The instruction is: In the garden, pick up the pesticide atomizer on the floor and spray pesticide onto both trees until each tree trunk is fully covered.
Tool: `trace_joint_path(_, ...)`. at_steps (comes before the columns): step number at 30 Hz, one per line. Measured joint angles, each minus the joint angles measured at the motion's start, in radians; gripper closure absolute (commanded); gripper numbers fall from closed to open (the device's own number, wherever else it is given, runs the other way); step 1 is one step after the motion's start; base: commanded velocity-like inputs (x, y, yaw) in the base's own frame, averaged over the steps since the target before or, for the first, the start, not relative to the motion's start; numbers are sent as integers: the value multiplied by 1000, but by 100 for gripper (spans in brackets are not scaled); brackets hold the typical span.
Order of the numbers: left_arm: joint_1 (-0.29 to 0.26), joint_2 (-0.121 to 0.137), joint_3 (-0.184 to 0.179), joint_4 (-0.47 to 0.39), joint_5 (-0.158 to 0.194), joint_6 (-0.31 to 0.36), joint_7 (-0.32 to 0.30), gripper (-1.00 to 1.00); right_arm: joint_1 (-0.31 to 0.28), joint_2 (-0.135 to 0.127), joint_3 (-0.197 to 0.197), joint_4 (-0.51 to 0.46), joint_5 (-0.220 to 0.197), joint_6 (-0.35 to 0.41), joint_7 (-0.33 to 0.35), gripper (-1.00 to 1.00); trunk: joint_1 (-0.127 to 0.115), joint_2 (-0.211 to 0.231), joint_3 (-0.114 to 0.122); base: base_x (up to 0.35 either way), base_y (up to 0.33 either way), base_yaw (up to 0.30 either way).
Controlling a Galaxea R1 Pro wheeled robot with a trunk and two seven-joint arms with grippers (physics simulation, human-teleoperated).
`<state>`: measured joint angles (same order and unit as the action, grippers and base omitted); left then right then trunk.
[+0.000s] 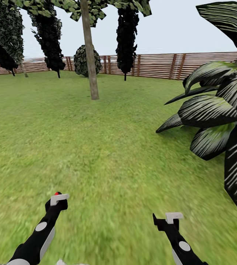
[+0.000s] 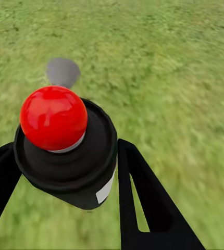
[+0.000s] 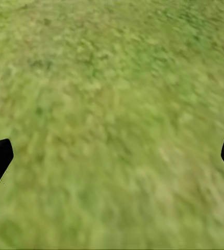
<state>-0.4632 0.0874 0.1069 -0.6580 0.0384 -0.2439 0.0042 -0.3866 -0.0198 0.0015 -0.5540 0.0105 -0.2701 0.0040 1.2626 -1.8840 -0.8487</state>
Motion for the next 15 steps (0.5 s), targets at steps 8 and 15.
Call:
trace_joint_path(8, 0, 0, 0, 0, 0, 0, 0, 100, 0, 0, 0, 2, 0, 0, 0, -100, 0, 0, 12, 305, 98, 0)
trace_joint_path(15, 0, 0, 0, 2, 0, 0, 0, 100, 0, 1, 0, 2, 0, 0, 0, -100, 0, 0, 23, 308, 99, 0)
